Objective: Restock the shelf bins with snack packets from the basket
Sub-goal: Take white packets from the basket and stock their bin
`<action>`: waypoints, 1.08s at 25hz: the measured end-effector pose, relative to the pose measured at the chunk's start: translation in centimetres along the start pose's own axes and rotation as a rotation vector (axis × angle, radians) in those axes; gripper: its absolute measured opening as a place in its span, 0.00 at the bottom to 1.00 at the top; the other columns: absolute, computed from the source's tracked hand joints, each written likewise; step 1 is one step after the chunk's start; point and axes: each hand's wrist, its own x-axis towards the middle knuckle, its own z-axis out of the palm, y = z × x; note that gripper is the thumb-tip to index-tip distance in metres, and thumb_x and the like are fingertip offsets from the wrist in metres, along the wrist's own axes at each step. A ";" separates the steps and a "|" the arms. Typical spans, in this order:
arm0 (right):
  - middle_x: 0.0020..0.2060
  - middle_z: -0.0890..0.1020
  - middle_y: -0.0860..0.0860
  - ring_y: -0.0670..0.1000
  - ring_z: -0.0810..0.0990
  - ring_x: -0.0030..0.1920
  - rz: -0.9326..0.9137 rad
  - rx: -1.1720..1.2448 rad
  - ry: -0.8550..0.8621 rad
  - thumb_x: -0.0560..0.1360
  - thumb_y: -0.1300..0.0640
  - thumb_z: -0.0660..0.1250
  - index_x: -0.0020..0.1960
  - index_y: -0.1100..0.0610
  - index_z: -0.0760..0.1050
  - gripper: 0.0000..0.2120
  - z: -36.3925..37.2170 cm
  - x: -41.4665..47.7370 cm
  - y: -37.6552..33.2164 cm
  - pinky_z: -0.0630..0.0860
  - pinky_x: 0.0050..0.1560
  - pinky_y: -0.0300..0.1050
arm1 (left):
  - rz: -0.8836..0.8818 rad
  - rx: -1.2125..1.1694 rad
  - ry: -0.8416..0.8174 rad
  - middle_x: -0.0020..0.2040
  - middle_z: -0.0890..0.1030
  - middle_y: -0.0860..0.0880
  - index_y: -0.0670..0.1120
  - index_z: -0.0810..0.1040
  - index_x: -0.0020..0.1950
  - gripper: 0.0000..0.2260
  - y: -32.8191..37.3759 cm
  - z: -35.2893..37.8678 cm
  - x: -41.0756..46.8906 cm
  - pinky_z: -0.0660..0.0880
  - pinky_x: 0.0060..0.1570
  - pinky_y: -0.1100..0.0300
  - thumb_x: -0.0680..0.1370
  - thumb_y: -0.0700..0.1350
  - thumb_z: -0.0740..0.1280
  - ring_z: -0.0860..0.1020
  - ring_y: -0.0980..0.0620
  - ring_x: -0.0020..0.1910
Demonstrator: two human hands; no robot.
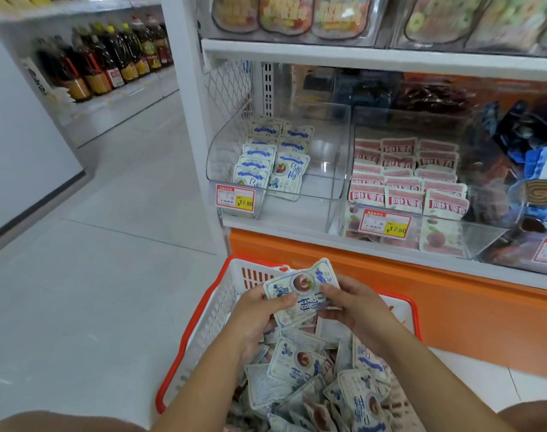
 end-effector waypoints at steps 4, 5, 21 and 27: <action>0.45 0.86 0.52 0.50 0.85 0.43 -0.212 -0.348 0.109 0.75 0.61 0.71 0.53 0.57 0.81 0.07 1.6 -0.9 -7.2 0.80 0.43 0.43 | 0.212 0.108 -0.047 0.49 0.86 0.47 0.46 0.82 0.57 0.13 7.1 0.7 -1.1 0.80 0.51 0.53 0.72 0.41 0.74 0.84 0.49 0.48; 0.43 0.86 0.51 0.48 0.85 0.42 -0.276 -0.415 0.136 0.74 0.61 0.72 0.51 0.55 0.82 0.07 2.1 -1.1 -9.8 0.80 0.42 0.42 | 0.285 0.138 -0.052 0.47 0.86 0.48 0.45 0.81 0.57 0.13 9.6 0.7 -1.3 0.80 0.46 0.56 0.73 0.40 0.74 0.85 0.50 0.46; 0.40 0.81 0.51 0.50 0.79 0.39 -0.175 -1.895 0.318 0.72 0.48 0.72 0.51 0.62 0.75 0.17 -0.1 24.8 -28.1 0.70 0.35 0.41 | 0.678 1.926 0.054 0.77 0.57 0.45 0.48 0.55 0.77 0.46 24.0 -0.5 16.2 0.60 0.73 0.45 0.67 0.54 0.77 0.55 0.44 0.76; 0.32 0.78 0.50 0.47 0.74 0.31 -0.068 -2.066 0.162 0.70 0.51 0.75 0.43 0.61 0.79 0.13 0.0 28.1 -29.1 0.65 0.30 0.40 | 0.563 2.151 -0.001 0.80 0.41 0.47 0.51 0.44 0.79 0.50 23.7 -0.6 19.1 0.47 0.74 0.36 0.70 0.60 0.74 0.40 0.42 0.78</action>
